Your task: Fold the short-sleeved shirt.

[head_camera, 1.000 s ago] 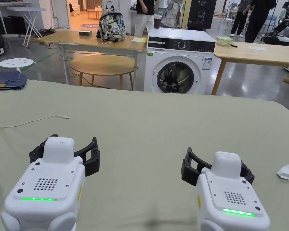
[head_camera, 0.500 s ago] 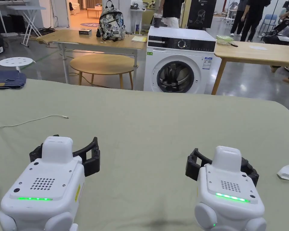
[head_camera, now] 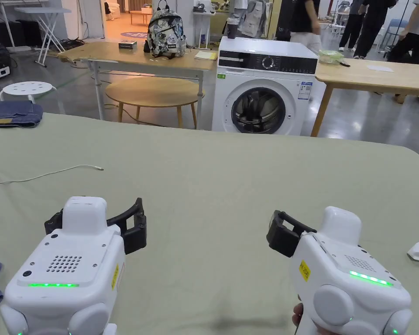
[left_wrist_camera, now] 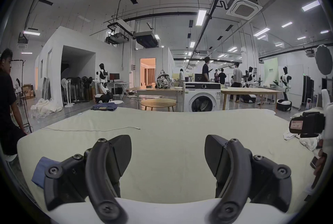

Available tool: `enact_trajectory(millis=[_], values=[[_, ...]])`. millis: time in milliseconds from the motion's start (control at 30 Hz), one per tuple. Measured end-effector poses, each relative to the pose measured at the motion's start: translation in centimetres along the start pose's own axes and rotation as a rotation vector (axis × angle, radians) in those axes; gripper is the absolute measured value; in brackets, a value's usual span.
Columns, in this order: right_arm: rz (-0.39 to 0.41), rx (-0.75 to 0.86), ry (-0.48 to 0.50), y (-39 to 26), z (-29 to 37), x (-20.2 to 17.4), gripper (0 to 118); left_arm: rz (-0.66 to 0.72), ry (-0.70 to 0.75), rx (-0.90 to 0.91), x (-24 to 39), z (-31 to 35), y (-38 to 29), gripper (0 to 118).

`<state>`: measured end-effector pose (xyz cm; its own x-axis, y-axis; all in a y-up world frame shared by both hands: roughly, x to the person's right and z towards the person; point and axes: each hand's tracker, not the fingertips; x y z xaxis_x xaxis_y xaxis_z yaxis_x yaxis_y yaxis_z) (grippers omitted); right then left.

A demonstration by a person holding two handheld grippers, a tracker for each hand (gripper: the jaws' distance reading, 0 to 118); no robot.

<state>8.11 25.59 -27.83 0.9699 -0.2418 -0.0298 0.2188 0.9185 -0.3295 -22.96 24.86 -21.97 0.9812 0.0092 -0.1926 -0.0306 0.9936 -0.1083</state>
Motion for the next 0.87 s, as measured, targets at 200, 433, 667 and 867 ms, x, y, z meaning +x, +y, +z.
enact_trajectory(millis=[200,433,667,867], values=[[0.007,-0.005,0.001,0.7,0.3,-0.3,100,0.019,0.000,-0.005,-0.3,-0.1,0.3,85],[0.057,-0.063,-0.063,0.6,0.0,-1.2,100,0.027,-0.007,-0.008,-0.4,0.0,0.3,85],[0.117,-0.014,-0.105,0.0,0.3,-2.0,100,0.027,-0.010,-0.016,-0.6,0.0,0.1,85],[0.152,-0.102,-0.082,0.1,-0.1,-2.6,100,0.033,-0.008,-0.020,-0.7,0.0,0.1,85]])
